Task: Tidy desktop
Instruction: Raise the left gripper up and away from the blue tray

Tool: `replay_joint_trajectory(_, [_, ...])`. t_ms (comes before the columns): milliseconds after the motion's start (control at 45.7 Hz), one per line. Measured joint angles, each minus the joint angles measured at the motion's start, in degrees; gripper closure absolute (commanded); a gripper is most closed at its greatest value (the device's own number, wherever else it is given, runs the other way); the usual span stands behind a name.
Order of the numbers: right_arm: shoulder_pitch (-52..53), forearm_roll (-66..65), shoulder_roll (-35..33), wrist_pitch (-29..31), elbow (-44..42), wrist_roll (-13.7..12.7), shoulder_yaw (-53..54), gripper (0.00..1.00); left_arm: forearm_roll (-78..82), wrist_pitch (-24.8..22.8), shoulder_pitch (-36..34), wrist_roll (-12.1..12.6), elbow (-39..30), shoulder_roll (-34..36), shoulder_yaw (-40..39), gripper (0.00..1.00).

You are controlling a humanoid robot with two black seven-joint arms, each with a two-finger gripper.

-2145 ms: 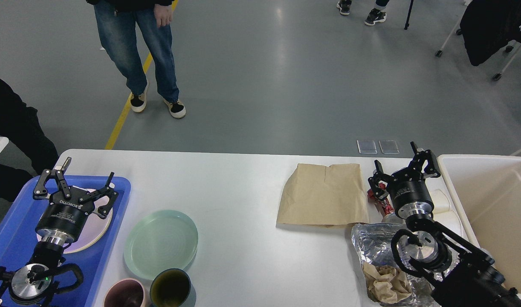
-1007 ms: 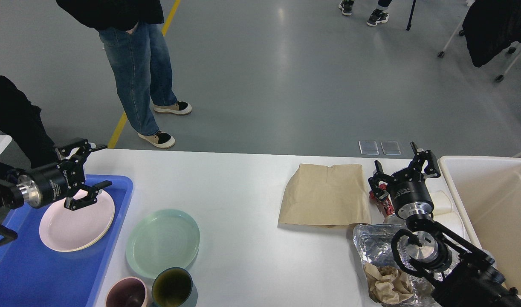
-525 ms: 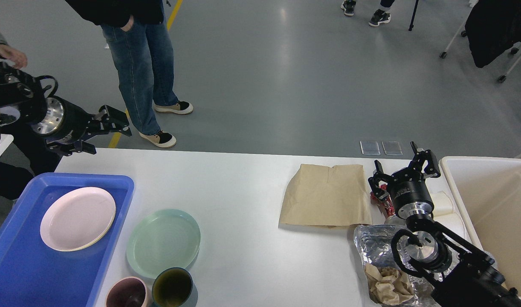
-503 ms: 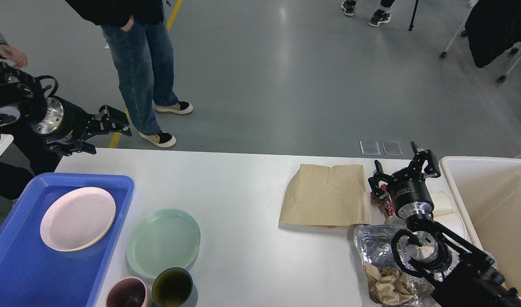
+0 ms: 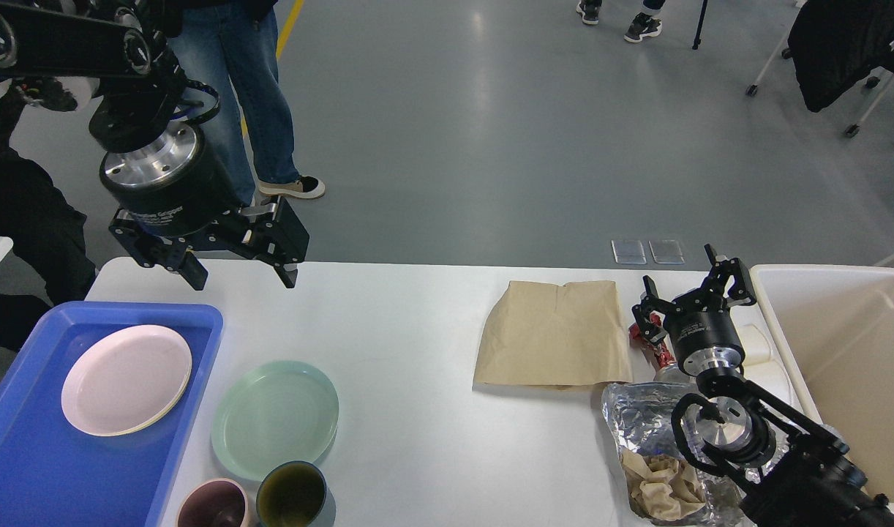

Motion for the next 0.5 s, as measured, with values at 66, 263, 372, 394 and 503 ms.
replay_joint_trajectory(66, [0.0,0.0,0.0,0.0,0.0,0.0,0.0,0.0,-1.8,0.7,-5.1,0.0,-5.0,-1.5,2.4,0.03])
replay_joint_trajectory(263, [0.0,0.0,0.0,0.0,0.0,0.0,0.0,0.0,-5.1,1.4,-14.4,0.0,-15.0,-4.2,6.8,0.04])
replay_joint_trajectory(372, [0.0,0.0,0.0,0.0,0.0,0.0,0.0,0.0,-7.2,1.5,-15.3,0.1,-17.4,-4.3,8.7,0.03])
replay_joint_trajectory(394, [0.0,0.0,0.0,0.0,0.0,0.0,0.0,0.0,-7.5,1.5,-15.3,0.1,-17.6,-4.3,9.0,0.03])
replay_joint_trajectory(503, [0.0,0.0,0.0,0.0,0.0,0.0,0.0,0.0,-8.1,1.6,-15.1,0.2,-17.7,-4.2,10.8,0.03])
